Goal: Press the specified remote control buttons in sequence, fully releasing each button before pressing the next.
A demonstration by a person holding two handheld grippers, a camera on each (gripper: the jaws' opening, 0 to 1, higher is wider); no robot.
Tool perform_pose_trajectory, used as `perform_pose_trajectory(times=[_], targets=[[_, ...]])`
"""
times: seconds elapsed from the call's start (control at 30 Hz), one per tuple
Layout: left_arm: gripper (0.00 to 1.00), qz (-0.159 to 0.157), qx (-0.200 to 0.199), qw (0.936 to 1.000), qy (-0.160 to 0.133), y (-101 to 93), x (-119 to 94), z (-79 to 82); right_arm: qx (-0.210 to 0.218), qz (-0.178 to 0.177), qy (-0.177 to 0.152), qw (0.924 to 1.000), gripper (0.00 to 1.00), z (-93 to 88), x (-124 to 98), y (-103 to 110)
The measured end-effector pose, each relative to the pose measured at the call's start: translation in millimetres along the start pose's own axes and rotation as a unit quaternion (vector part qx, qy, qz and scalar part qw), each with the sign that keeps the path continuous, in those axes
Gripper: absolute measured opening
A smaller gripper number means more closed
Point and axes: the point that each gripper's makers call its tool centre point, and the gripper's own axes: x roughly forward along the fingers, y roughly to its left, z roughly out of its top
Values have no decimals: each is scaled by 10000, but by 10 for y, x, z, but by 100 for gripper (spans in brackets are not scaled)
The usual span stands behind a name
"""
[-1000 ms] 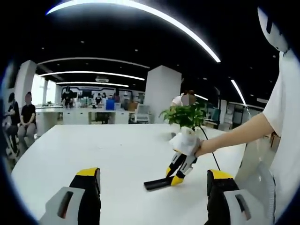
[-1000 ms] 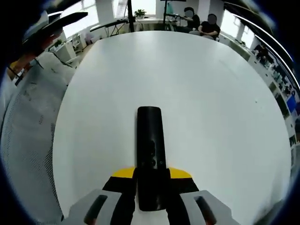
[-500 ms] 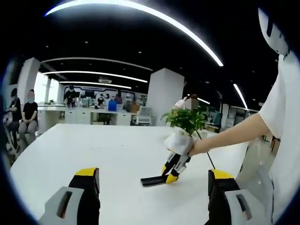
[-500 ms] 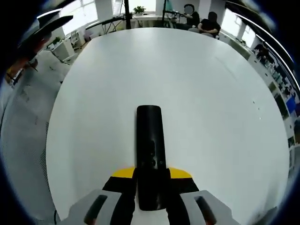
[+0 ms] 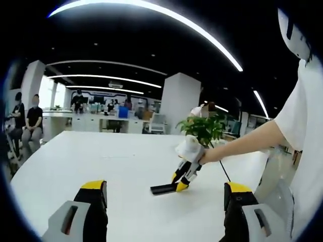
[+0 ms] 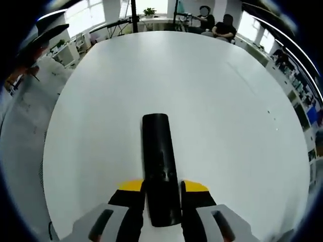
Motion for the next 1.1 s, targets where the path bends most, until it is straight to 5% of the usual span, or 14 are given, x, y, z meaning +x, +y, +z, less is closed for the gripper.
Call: perform_pose_trajectory(times=[0.43, 0.63, 0.73, 0.93, 1.07, 1.1], targets=[[100, 42, -42, 10000, 41, 9, 43, -10, -353, 157, -248, 9989, 34, 35, -43, 22], [99, 30, -49, 10000, 33, 10, 58, -3, -215, -58, -709, 9972, 37, 78, -233, 68], [99, 4, -70, 10000, 27, 7, 67, -9, 184, -350, -1080, 9934, 40, 131, -366, 110], [99, -73, -116, 9999, 13, -7, 87, -25, 1233, -931, -2046, 9666, 44, 140, -659, 65], [99, -162, -67, 9998, 68, -53, 114, -55, 1862, -1158, -2735, 9365, 53, 187, -902, 122], [99, -178, -67, 9998, 66, -61, 118, -56, 2066, -1192, -2995, 9238, 54, 187, -983, 120]])
